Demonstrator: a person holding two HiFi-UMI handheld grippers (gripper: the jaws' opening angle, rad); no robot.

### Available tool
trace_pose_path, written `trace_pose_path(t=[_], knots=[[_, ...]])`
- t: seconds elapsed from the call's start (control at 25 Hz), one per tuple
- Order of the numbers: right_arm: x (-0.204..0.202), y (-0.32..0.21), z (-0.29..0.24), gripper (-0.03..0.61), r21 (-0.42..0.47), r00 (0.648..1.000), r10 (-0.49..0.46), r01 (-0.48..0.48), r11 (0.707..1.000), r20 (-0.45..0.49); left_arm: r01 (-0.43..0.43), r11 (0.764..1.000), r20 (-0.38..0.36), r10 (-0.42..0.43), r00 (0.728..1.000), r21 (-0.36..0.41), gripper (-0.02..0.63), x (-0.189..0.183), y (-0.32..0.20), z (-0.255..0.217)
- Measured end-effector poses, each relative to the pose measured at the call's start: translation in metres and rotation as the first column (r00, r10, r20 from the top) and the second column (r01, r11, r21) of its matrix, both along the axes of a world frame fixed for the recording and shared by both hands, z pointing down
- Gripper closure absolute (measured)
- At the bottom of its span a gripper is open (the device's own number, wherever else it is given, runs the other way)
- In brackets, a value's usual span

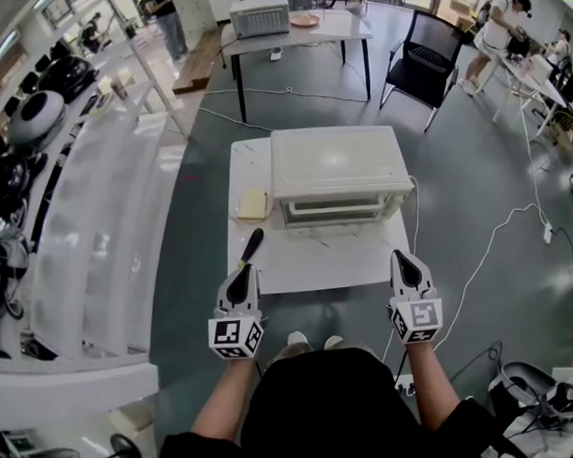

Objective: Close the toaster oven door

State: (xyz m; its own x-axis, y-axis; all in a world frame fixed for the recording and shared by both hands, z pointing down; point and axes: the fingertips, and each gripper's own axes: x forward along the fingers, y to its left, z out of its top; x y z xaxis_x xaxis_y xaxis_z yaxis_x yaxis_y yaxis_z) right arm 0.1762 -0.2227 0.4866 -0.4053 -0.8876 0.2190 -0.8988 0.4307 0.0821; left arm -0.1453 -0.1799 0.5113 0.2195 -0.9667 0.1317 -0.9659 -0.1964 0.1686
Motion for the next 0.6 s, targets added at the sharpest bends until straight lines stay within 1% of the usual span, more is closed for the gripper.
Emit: trace_pose_path(t=[0.12,0.28,0.6], knots=[[-0.004,0.001,0.003,0.557,0.002,1.000,0.002,-0.002,1.000,0.000,-0.006,1.000,0.011,0.006,1.000,-0.002,0.583,-0.002,-0.004,0.003],[-0.007,0.002,0.002,0.557,0.008,1.000,0.017,-0.017,1.000,0.006,-0.007,1.000,0.001,0.007,1.000,-0.006,0.583,-0.001,-0.010,0.006],[-0.018,0.000,0.001,0.557,0.013,1.000,0.016,-0.016,1.000,0.007,-0.039,0.999,0.007,0.039,0.999,-0.002,0.583,0.008,-0.018,0.007]])
